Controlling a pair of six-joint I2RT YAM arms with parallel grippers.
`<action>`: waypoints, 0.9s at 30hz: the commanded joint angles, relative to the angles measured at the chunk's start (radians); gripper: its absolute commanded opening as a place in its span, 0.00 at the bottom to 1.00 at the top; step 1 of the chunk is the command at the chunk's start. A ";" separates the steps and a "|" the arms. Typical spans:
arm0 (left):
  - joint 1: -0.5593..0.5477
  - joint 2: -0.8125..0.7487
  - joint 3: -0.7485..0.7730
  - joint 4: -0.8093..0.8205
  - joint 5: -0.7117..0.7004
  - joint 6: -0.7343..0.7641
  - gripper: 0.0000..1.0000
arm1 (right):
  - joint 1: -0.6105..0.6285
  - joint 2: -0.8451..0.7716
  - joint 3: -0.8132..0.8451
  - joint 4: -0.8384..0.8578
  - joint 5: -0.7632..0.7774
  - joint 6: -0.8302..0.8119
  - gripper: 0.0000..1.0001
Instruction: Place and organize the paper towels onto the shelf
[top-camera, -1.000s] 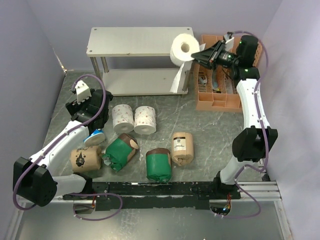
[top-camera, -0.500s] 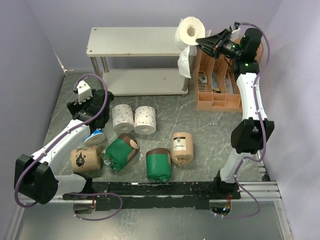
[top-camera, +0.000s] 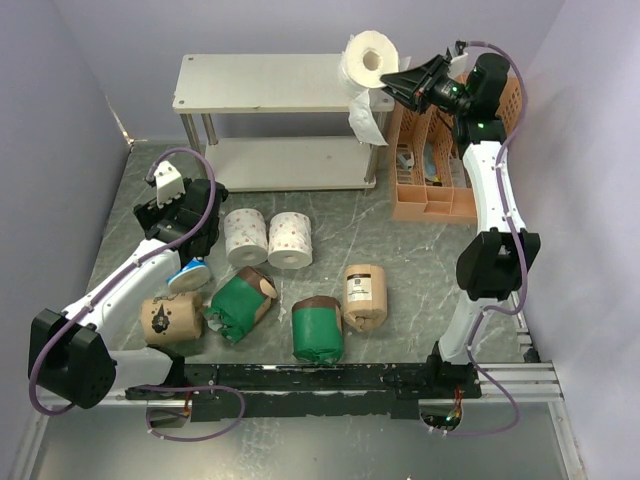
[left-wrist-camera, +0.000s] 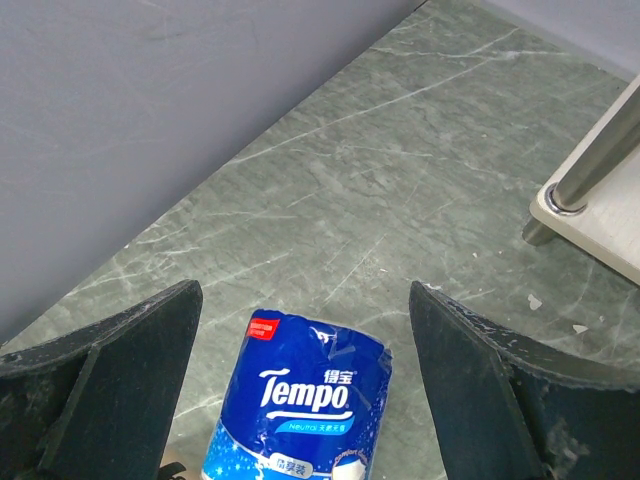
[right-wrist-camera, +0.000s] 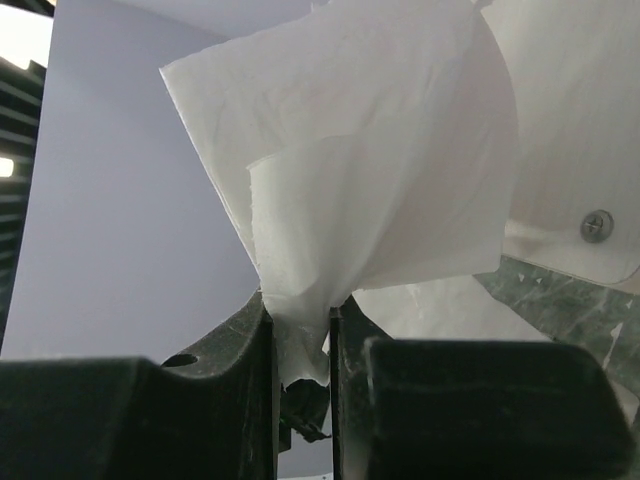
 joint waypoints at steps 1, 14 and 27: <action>0.005 -0.004 -0.002 0.019 -0.028 0.007 0.96 | 0.001 0.028 0.054 0.069 0.003 -0.006 0.23; 0.005 0.017 -0.001 0.016 -0.042 0.010 0.96 | 0.002 0.032 0.158 0.091 0.037 -0.068 1.00; 0.006 0.019 0.012 -0.002 -0.052 0.000 0.96 | 0.016 -0.376 -0.665 0.711 -0.506 -0.369 1.00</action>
